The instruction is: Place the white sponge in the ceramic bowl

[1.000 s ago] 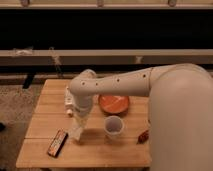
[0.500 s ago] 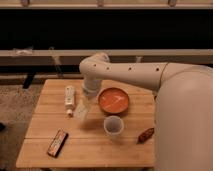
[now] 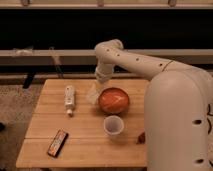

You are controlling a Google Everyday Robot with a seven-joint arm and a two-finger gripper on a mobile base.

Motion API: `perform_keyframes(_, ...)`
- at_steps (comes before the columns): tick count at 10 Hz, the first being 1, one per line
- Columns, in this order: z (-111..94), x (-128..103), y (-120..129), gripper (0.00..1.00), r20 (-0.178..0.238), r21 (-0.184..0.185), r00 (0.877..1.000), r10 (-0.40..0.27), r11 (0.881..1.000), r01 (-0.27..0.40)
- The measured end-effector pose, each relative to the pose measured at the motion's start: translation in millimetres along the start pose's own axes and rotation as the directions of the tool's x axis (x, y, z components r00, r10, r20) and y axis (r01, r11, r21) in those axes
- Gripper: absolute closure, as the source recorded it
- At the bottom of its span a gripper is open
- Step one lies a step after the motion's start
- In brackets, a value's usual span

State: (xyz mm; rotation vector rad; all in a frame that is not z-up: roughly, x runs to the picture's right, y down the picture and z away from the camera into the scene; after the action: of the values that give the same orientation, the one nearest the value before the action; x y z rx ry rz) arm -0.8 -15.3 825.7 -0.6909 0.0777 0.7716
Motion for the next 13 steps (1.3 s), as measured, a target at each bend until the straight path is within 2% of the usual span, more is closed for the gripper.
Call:
perform_keyframes(2, -1, 23, -25, 0.65, -0.009, 0.006, 0.999, 0.036, 0.999, -0.036)
perform_keyframes(3, 1, 41, -39, 0.53, -0.019, 0.011, 0.998, 0.061, 0.998, -0.061)
perform_keyframes(5, 5, 58, -51, 0.32, -0.031, 0.016, 0.996, 0.081, 0.997, -0.081)
perform_keyframes(6, 8, 61, -53, 0.24, -0.028, 0.020, 0.997, 0.070, 0.997, -0.070)
perform_keyframes(7, 10, 60, -46, 0.20, -0.014, 0.025, 1.000, 0.026, 0.999, -0.026)
perform_keyframes(10, 9, 56, -31, 0.20, 0.010, 0.057, 0.998, -0.066, 0.996, 0.066)
perform_keyframes(13, 2, 56, -33, 0.20, 0.024, 0.115, 0.994, -0.106, 0.988, 0.103)
